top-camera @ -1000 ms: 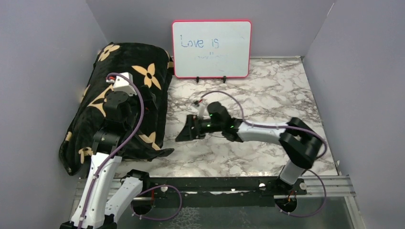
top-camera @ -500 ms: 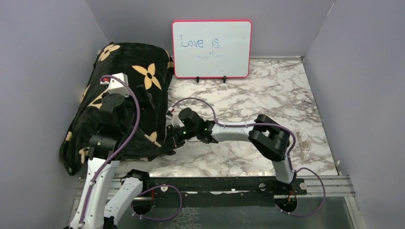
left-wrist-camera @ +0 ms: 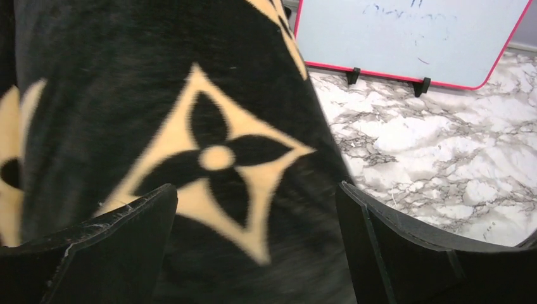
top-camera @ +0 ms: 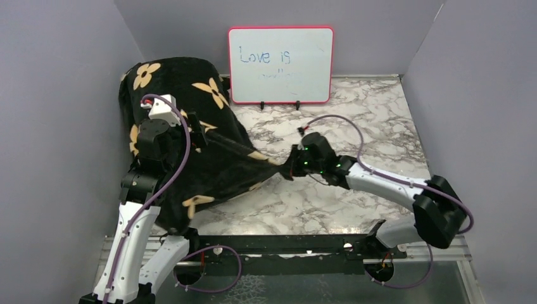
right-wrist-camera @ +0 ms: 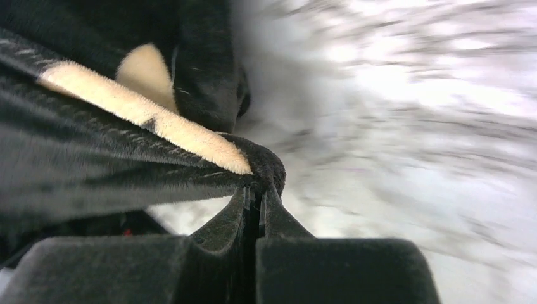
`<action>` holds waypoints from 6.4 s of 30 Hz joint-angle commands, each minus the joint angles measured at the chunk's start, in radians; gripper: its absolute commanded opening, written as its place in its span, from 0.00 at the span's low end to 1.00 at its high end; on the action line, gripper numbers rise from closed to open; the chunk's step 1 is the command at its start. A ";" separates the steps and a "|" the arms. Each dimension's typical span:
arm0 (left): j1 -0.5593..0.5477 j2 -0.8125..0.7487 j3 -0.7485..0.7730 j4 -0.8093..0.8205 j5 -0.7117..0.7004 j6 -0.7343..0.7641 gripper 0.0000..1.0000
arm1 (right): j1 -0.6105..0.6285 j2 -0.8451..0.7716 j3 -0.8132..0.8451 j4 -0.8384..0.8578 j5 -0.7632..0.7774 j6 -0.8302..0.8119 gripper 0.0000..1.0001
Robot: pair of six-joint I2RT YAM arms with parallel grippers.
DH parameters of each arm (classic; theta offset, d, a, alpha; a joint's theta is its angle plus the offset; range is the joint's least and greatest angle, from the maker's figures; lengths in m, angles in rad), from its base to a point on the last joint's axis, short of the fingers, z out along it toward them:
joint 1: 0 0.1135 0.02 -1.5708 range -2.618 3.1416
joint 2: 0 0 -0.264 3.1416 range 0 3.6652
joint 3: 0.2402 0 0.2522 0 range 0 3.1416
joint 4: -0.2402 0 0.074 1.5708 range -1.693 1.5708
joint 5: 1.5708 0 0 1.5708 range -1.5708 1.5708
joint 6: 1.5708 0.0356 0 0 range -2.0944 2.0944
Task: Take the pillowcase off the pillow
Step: Move the pillow to the center of the board, then remove the pillow from the pillowcase.
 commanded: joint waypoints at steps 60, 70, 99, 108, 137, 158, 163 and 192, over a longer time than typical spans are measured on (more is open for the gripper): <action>-0.007 -0.039 -0.723 0.758 0.364 -0.555 0.97 | -0.111 0.036 0.039 -0.312 0.244 -0.399 0.50; -0.006 -0.012 -0.767 0.773 0.401 -0.504 0.00 | -0.118 -0.213 0.121 -0.355 0.460 -0.277 0.84; -0.006 -0.165 -0.535 0.366 0.166 -0.361 0.00 | -1.000 -0.109 -0.263 -0.409 0.312 0.073 1.00; -0.006 -0.145 -0.509 0.362 0.187 -0.355 0.00 | -1.213 -0.117 -0.253 -0.473 0.409 0.083 1.00; -0.006 -0.147 -0.331 0.269 0.366 -0.268 0.00 | 0.286 -0.325 0.051 0.005 0.434 -0.927 1.00; -0.007 -0.178 -0.226 0.148 0.281 -0.230 0.00 | 0.485 0.196 -0.051 1.168 1.043 -1.836 0.38; -0.006 -0.223 -0.188 0.115 0.210 -0.217 0.48 | 0.426 -0.080 0.147 0.245 0.696 -1.125 0.06; -0.006 -0.240 -0.047 0.197 0.285 -0.085 0.99 | 0.021 -0.048 0.649 -0.343 0.336 -0.625 0.01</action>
